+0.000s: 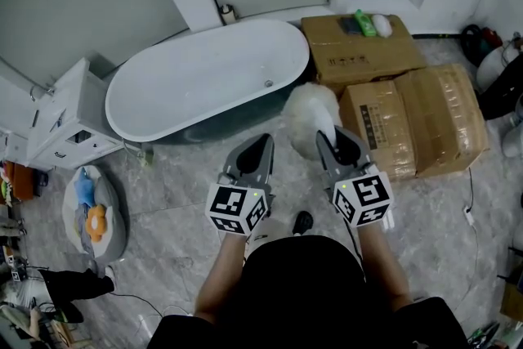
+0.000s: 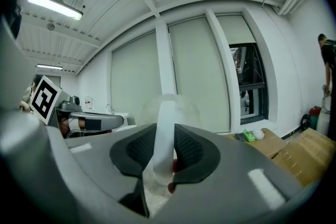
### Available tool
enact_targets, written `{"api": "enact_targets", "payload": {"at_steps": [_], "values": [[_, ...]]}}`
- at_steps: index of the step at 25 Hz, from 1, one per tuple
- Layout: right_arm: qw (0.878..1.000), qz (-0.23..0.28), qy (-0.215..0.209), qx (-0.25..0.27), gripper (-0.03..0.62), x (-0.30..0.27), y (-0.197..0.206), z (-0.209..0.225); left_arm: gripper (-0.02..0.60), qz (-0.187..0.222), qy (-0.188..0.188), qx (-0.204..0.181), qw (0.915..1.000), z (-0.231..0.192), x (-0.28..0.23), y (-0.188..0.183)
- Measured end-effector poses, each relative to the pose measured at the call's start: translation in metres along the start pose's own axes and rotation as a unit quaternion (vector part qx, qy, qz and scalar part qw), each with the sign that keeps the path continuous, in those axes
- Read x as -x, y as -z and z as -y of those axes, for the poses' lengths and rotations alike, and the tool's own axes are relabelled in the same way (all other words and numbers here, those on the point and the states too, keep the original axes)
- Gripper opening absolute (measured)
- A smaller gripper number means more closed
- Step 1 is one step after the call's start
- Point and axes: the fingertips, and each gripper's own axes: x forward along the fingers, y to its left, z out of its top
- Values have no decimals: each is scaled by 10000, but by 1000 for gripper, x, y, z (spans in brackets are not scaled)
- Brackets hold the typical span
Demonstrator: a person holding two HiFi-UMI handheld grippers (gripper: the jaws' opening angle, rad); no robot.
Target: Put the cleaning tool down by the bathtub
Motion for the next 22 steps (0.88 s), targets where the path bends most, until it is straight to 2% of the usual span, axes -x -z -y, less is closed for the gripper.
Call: {"api": "enact_targets", "payload": {"at_steps": [9, 15, 22], "values": [[9999, -96, 20, -119, 98, -7, 6, 12, -3, -87, 12, 4, 10000, -2, -14, 4], [9996, -189, 108, -171, 98, -30, 9, 21, -3, -144, 11, 92, 9999, -26, -31, 6], [9992, -279, 273, -106, 98, -70, 1, 48, -3, -155, 163, 186, 9996, -53, -78, 1]]}}
